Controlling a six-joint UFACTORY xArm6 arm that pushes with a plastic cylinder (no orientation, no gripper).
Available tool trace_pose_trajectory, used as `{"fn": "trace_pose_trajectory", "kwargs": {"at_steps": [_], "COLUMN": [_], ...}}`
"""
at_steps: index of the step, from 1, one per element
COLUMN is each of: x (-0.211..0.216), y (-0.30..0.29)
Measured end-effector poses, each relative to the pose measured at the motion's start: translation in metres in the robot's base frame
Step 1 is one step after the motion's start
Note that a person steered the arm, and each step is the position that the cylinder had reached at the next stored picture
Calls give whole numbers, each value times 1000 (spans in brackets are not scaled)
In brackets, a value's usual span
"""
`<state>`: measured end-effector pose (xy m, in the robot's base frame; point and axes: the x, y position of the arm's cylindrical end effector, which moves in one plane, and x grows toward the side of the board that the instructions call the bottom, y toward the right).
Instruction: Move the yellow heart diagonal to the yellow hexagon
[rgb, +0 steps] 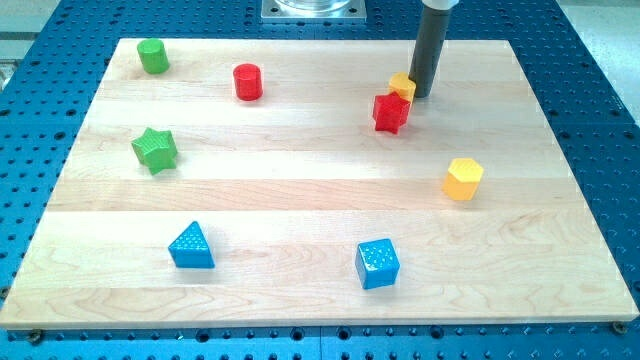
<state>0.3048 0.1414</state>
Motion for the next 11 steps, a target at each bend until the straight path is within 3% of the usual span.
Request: {"fn": "trace_pose_trajectory", "kwargs": {"at_steps": [2, 3, 4, 5, 6, 7, 9, 10, 11], "x": [-14, 2, 58, 142, 180, 158, 263, 254, 274], "y": [-23, -80, -78, -52, -44, -41, 31, 20, 39]}}
